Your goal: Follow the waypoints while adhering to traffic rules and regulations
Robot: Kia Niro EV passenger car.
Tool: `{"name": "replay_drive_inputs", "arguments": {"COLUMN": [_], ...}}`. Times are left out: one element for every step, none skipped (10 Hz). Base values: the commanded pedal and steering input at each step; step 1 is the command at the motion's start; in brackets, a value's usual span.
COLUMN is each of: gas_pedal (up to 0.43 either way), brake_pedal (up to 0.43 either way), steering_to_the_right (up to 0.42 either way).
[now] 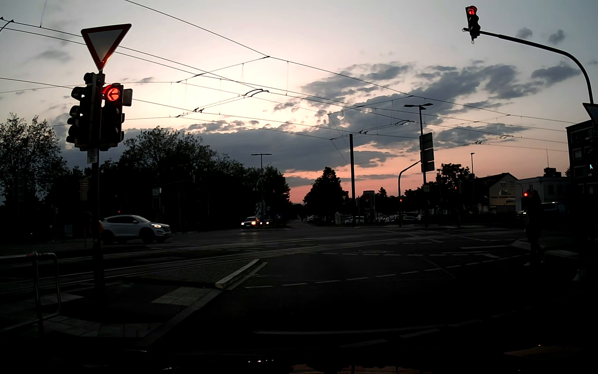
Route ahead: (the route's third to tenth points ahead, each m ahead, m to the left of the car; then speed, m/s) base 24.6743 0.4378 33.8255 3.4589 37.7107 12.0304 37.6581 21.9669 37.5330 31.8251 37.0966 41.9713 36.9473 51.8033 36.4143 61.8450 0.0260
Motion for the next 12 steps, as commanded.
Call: {"name": "replay_drive_inputs", "arguments": {"gas_pedal": [0.0, 0.0, 0.0, 0.0, 0.0, 0.0, 0.0, 0.0, 0.0, 0.0, 0.0, 0.0], "brake_pedal": [0.232, 0.244, 0.244, 0.244, 0.244, 0.238, 0.244, 0.244, 0.238, 0.238, 0.244, 0.244], "steering_to_the_right": [0.029, 0.027, 0.027, 0.027, 0.026, 0.026, 0.026, 0.026, 0.027, 0.026, 0.026, 0.026]}}
